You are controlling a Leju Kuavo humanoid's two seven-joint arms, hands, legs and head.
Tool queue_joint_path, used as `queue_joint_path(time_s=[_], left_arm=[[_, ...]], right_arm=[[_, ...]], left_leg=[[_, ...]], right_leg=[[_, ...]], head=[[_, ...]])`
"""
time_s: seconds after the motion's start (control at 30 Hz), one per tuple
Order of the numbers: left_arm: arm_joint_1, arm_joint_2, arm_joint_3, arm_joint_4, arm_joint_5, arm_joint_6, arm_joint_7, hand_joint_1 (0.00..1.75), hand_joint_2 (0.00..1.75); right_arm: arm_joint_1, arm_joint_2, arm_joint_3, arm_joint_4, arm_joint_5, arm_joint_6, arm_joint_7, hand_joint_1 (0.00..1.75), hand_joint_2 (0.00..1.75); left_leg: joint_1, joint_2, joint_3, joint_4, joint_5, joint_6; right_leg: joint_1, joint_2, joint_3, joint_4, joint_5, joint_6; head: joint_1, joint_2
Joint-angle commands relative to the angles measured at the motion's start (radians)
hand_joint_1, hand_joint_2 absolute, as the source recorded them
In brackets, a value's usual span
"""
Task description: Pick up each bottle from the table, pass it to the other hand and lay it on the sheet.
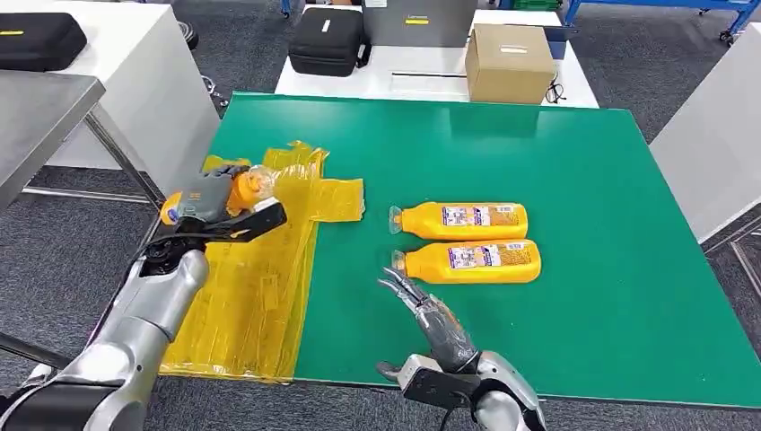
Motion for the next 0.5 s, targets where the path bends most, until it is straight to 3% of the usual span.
queue_joint_path(time_s=[0.03, 0.27, 0.5], left_arm=[[-0.086, -0.044, 0.027, 0.141, 0.123, 0.048, -0.118, 0.00, 1.75], [0.071, -0.044, 0.030, -0.172, 0.344, -0.028, -0.275, 0.00, 1.75], [0.268, -0.029, 0.021, -0.539, 0.742, -0.289, -0.434, 0.00, 1.75]], right_arm=[[0.002, -0.005, 0.017, 0.015, 0.023, -0.024, 0.034, 0.00, 1.75], [-0.016, 0.014, 0.009, 0.049, 0.137, -0.130, 0.097, 0.00, 1.75], [-0.037, 0.027, -0.017, 0.077, 0.263, -0.240, 0.171, 0.00, 1.75]], left_leg=[[0.001, -0.002, 0.001, 0.000, 0.000, -0.001], [0.001, 0.001, 0.003, 0.000, -0.002, -0.001], [0.000, 0.003, 0.001, -0.001, -0.001, -0.001]], right_leg=[[0.001, -0.001, 0.002, 0.000, -0.001, -0.001], [0.001, 0.002, 0.004, -0.001, -0.001, -0.001], [0.000, 0.003, 0.002, -0.001, 0.000, -0.001]], head=[[0.000, 0.000], [0.000, 0.000], [0.000, 0.000]])
